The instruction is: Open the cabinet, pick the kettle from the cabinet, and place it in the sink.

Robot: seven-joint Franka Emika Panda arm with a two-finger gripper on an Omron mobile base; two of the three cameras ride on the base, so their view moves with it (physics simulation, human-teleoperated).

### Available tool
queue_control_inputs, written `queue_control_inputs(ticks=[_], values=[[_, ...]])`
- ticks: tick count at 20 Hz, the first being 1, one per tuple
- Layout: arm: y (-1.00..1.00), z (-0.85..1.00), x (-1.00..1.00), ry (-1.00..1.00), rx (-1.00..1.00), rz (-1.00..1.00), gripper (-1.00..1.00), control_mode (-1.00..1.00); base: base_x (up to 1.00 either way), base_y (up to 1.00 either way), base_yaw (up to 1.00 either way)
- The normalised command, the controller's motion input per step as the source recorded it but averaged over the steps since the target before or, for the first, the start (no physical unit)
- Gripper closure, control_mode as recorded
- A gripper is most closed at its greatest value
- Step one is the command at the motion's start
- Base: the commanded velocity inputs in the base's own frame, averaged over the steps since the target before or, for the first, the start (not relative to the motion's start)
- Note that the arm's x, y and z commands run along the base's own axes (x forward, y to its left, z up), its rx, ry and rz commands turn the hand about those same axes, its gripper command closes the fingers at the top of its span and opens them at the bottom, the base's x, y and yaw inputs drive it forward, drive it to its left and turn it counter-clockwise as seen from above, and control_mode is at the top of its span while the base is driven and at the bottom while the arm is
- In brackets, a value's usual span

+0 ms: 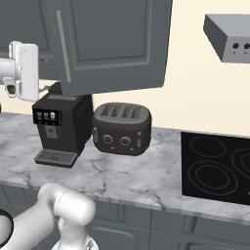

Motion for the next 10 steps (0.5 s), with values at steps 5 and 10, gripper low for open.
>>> queue_control_inputs(ticks=[5,10], values=[[0.0,-0.2,0.3,-0.06,0.3,0.0,-1.0,-1.0,0.0,0.0,0.0],[0.01,-0.21,0.29,-0.17,0.22,0.0,-1.0,-1.0,0.0,0.0,0.0]])
